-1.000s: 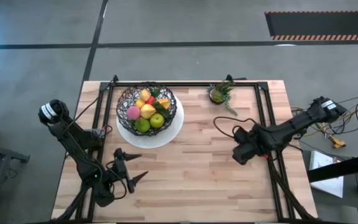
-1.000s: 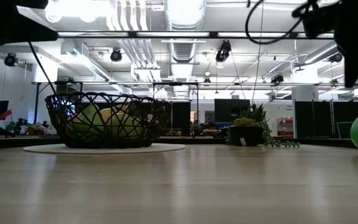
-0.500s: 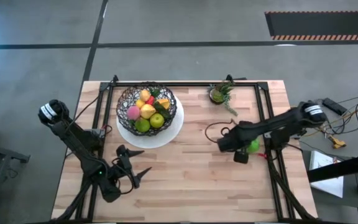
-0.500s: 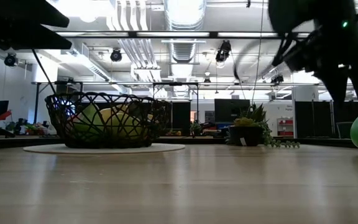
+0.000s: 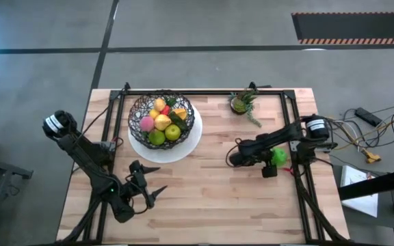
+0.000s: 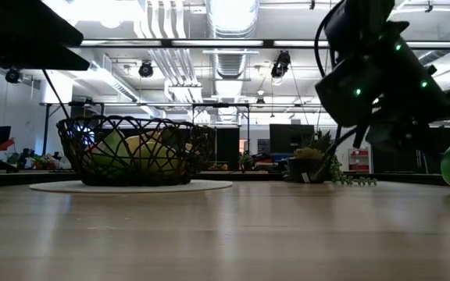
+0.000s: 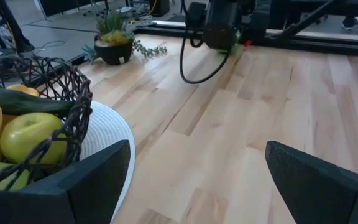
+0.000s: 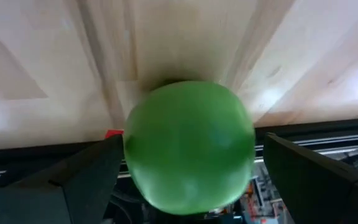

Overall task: Build produce basket
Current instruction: Put the green apple into the wire basket

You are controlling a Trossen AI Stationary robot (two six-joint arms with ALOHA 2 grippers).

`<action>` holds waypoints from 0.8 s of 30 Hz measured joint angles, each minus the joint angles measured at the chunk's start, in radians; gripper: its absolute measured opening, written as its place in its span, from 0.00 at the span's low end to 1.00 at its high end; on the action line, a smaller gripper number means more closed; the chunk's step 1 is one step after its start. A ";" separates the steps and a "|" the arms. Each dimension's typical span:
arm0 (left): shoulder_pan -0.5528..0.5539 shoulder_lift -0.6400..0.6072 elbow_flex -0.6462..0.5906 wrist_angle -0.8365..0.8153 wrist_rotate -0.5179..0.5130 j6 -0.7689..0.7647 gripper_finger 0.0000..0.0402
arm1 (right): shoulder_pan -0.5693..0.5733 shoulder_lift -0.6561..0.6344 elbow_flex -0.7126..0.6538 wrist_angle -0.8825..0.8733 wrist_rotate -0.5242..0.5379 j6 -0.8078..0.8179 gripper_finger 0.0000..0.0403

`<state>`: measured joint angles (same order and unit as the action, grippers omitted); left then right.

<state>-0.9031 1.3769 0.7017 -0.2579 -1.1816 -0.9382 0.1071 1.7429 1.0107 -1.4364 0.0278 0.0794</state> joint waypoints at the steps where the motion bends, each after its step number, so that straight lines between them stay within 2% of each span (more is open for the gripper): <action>1: 0.000 0.005 0.000 0.005 0.002 0.000 0.89 | -0.004 0.008 -0.002 0.002 -0.004 -0.003 0.92; 10: 0.000 0.028 -0.001 0.007 0.005 0.000 0.89 | -0.011 0.078 -0.016 0.002 -0.003 -0.006 0.92; 24: 0.000 0.028 -0.002 0.009 0.007 0.002 0.89 | -0.045 0.303 -0.058 -0.014 -0.006 -0.014 0.92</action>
<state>-0.9031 1.4048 0.6998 -0.2487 -1.1748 -0.9367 0.0622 2.0458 0.9524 -1.4503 0.0223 0.0653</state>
